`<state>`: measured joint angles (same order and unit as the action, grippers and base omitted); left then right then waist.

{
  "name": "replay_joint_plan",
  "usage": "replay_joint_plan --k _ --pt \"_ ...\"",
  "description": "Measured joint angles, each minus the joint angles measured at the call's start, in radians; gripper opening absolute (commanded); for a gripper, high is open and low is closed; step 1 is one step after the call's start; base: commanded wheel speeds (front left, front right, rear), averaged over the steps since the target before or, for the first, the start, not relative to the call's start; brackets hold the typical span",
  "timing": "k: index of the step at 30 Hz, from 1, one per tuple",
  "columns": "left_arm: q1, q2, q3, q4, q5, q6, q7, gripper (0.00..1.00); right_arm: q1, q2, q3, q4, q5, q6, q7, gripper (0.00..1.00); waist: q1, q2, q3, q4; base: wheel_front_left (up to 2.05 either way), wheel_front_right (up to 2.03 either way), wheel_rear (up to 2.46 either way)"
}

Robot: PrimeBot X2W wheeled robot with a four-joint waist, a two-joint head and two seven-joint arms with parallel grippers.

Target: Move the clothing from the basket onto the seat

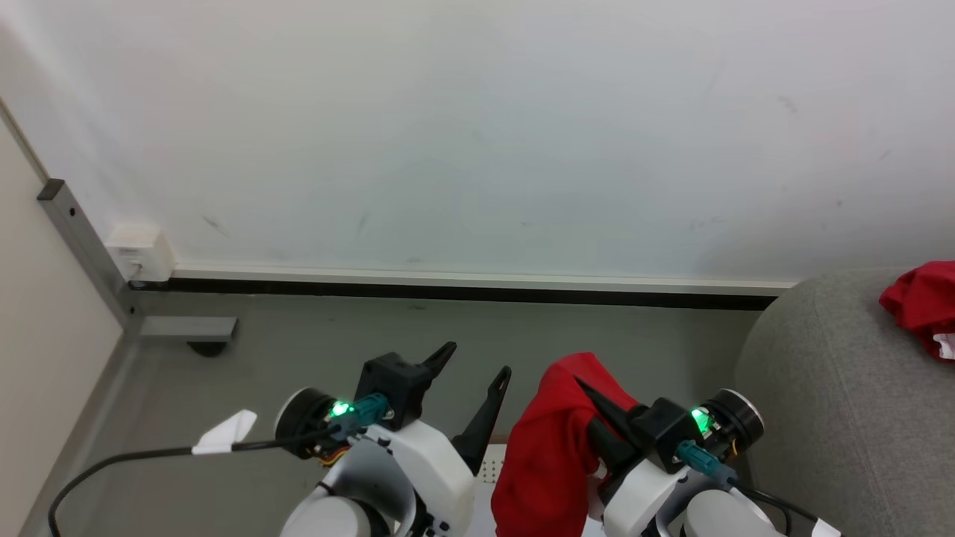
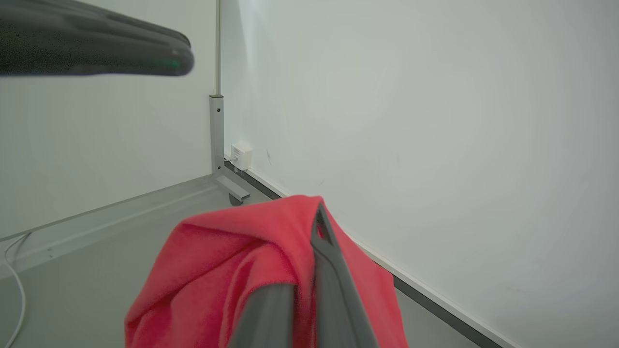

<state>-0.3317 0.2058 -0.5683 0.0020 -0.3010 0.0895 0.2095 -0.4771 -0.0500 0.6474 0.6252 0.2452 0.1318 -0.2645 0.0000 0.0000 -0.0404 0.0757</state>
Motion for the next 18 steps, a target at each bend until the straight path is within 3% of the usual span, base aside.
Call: replay_joint_plan --k 9,18 --pt "0.004 0.005 -0.002 -0.004 -0.009 0.005 -0.008 1.0 -0.002 -0.01 -0.072 -0.013 -0.036 0.0 0.0 0.0 0.0 0.0 0.011 -0.072 0.0 0.0 0.0" --pt "0.007 0.002 -0.006 -0.008 -0.015 0.008 -0.03 1.0 -0.013 -0.056 -0.152 -0.065 -0.06 0.0 0.0 0.0 0.0 0.0 0.024 -0.198 0.0 0.0 0.0"
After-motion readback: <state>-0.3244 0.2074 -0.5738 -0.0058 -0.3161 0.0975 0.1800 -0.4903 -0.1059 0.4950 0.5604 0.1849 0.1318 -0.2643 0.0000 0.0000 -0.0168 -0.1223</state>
